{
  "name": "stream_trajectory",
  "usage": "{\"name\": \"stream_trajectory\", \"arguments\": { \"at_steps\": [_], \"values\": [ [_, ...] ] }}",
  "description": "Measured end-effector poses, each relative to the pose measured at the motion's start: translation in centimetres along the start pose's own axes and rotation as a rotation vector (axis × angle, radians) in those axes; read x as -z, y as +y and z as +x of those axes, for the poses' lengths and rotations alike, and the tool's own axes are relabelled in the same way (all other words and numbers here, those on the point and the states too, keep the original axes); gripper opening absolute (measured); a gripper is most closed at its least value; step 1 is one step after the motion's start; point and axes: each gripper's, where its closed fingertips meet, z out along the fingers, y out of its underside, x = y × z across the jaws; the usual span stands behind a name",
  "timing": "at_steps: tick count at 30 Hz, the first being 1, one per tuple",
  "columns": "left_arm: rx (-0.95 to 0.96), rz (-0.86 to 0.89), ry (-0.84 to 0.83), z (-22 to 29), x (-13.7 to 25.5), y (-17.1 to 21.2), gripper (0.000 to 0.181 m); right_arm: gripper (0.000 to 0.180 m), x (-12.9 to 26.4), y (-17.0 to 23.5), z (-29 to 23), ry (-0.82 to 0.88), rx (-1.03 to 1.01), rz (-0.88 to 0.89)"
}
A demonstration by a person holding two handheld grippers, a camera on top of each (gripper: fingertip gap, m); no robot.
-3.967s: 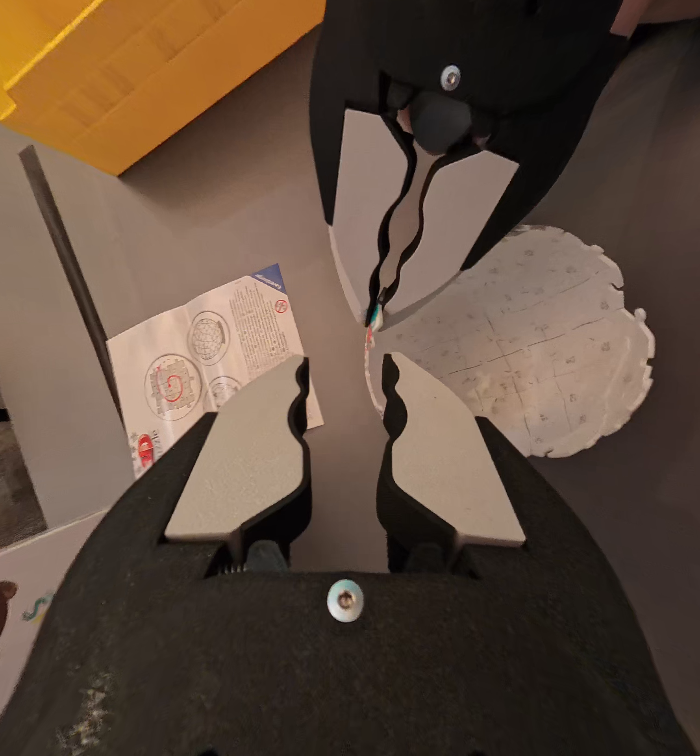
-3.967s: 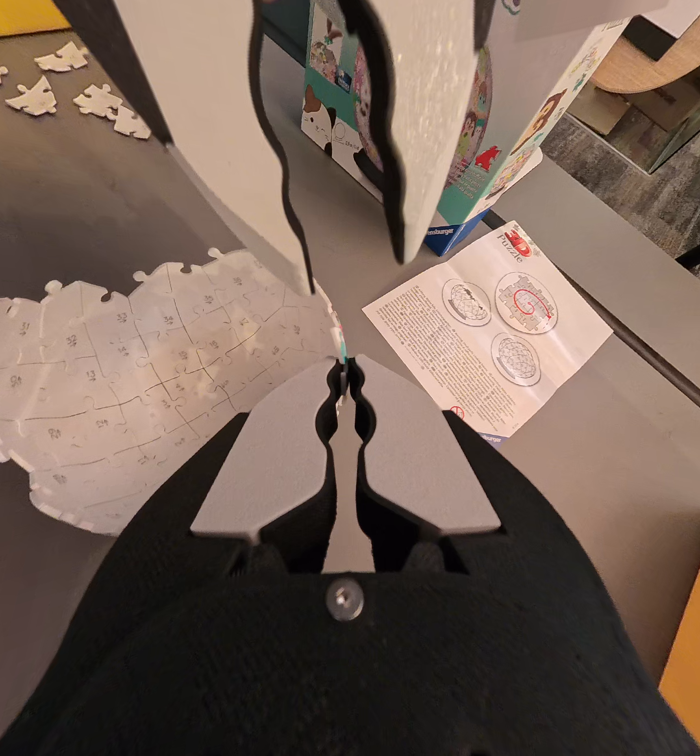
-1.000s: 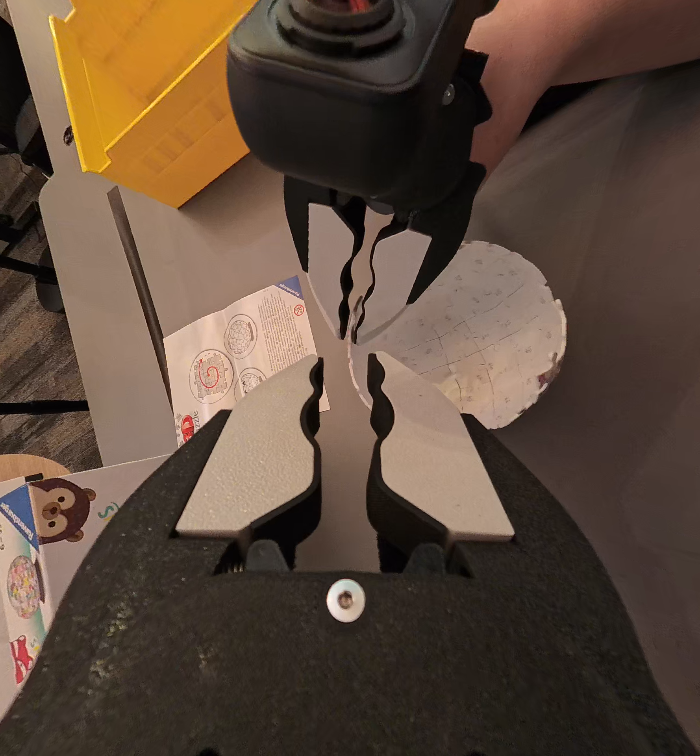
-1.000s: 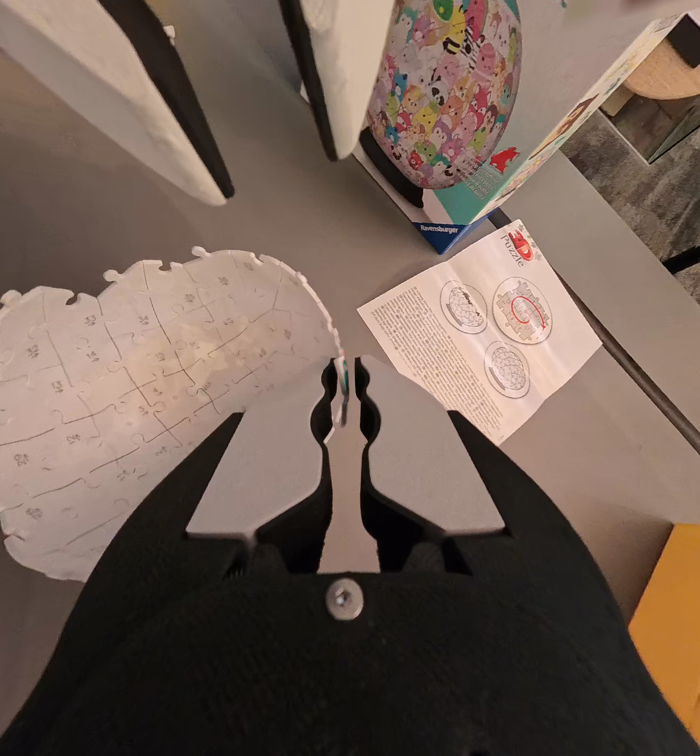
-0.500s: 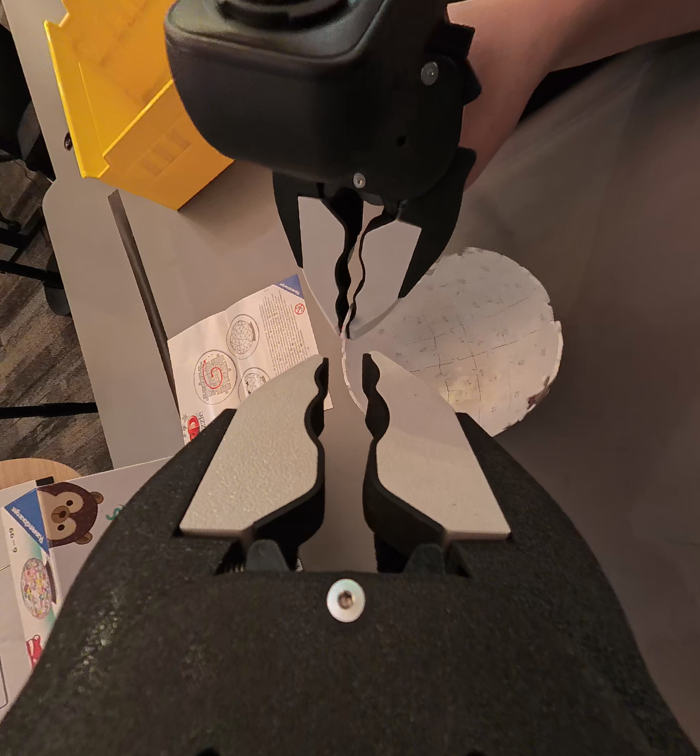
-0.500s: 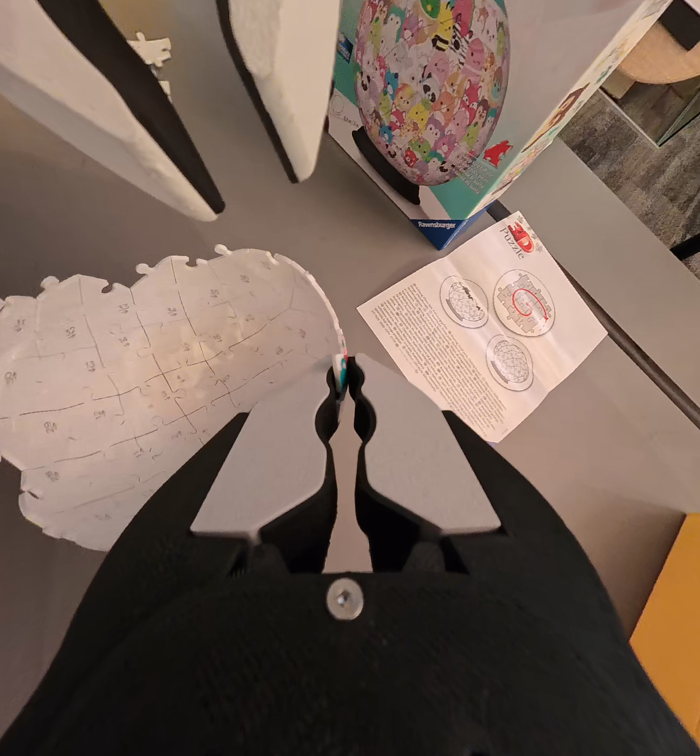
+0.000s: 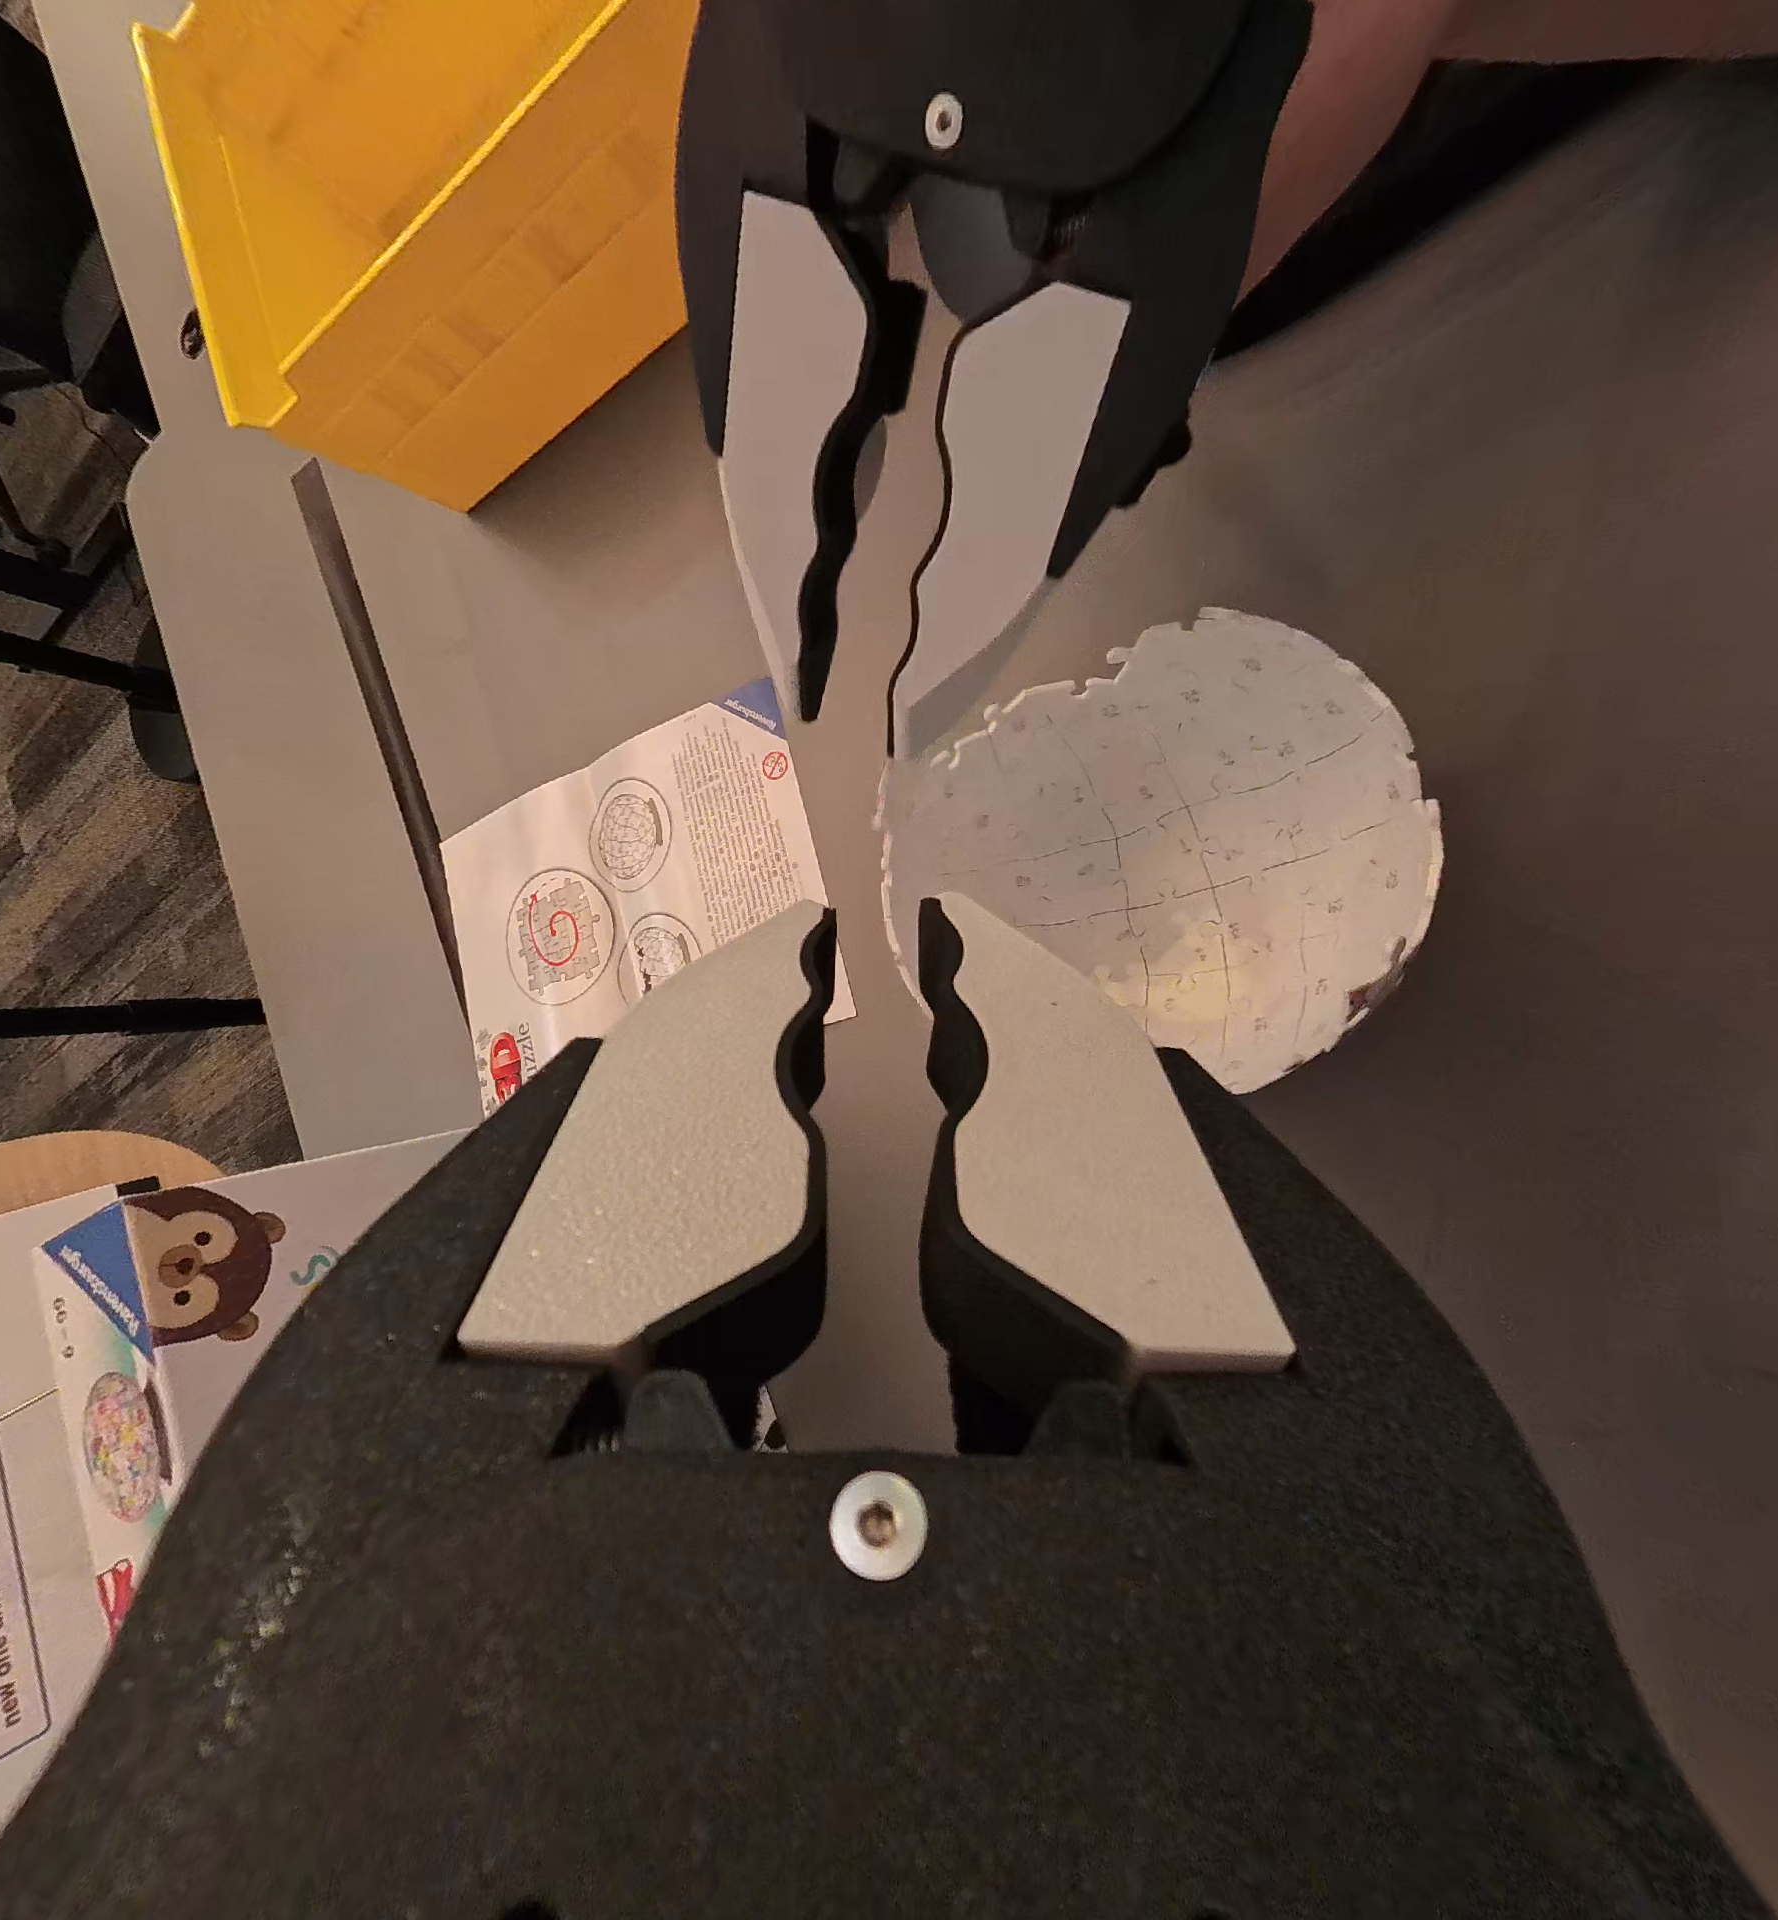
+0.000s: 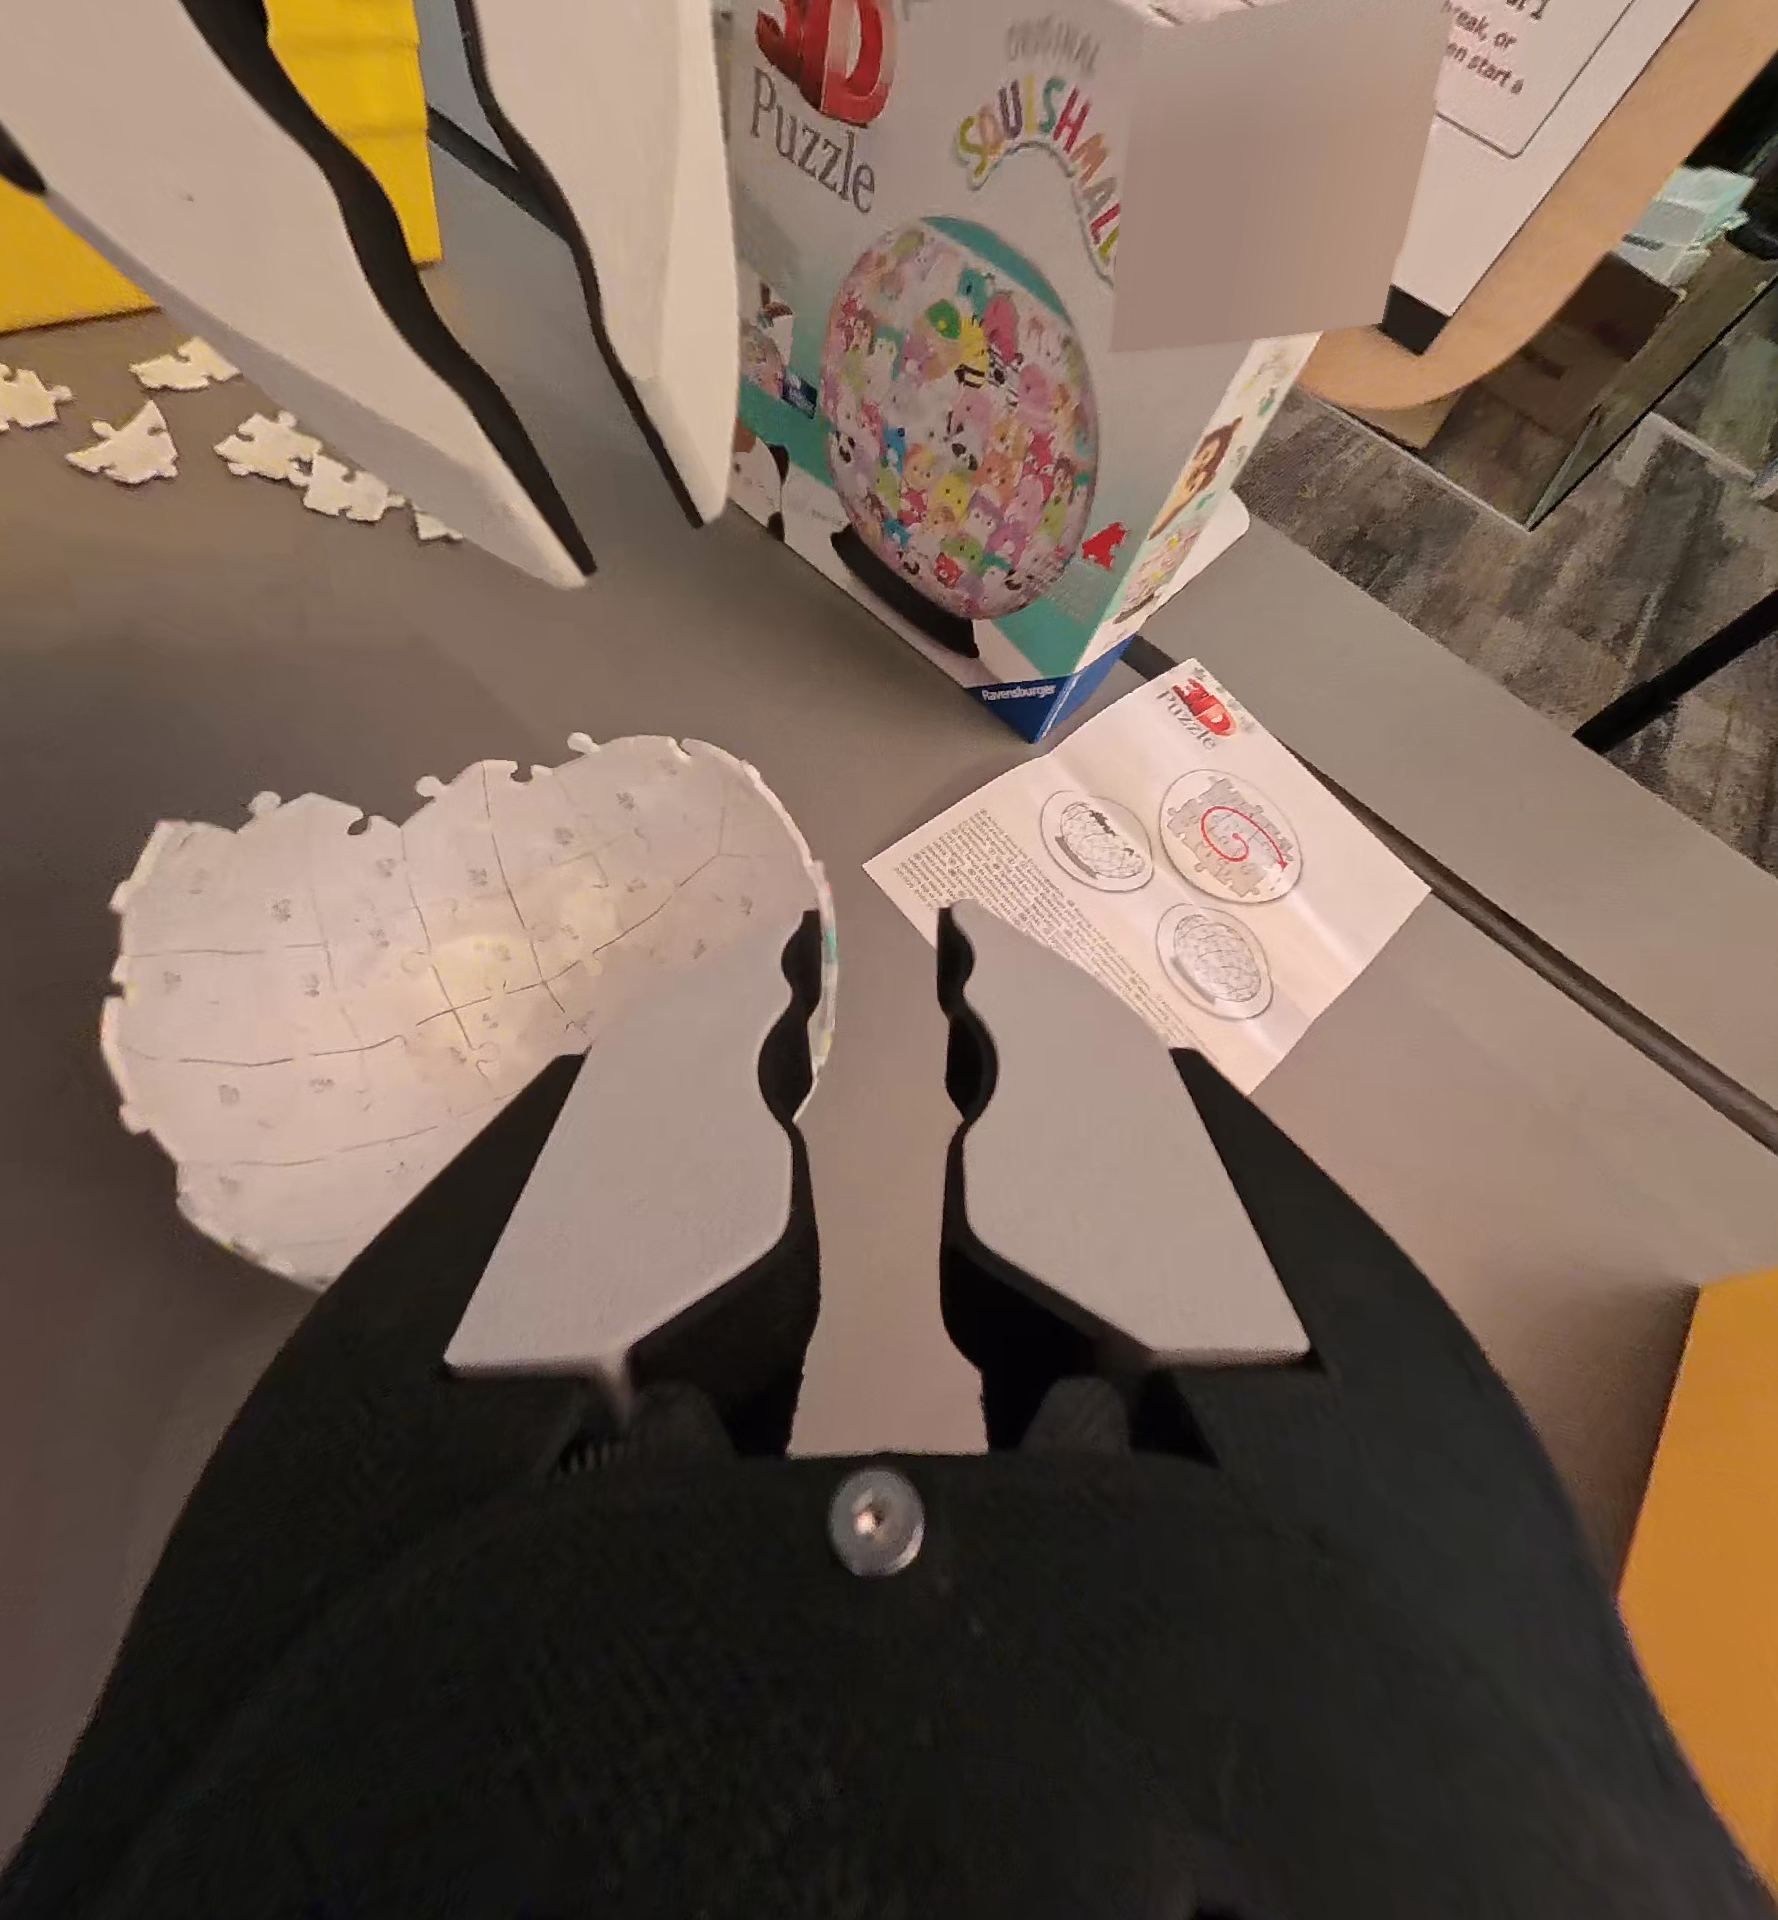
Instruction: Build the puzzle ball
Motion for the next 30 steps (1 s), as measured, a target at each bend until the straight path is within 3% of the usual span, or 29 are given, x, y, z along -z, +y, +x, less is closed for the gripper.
{"name": "stream_trajectory", "arguments": {
  "at_steps": [10,17,30],
  "values": [
    [-0.002,-0.012,0.003,0.1,-0.2,0.3,0.014,0.02,-1.6,2.5,-1.2,-0.023,0.055,-0.131],
    [-0.005,-0.021,0.013,0.3,-0.3,0.5,0.012,0.008,-2.5,3.4,-1.1,0.021,0.116,-0.204],
    [-0.016,-0.022,0.011,0.4,-0.1,0.3,0.01,0.004,-2.4,3.1,-1.0,0.001,0.041,-0.197]
  ]
}}
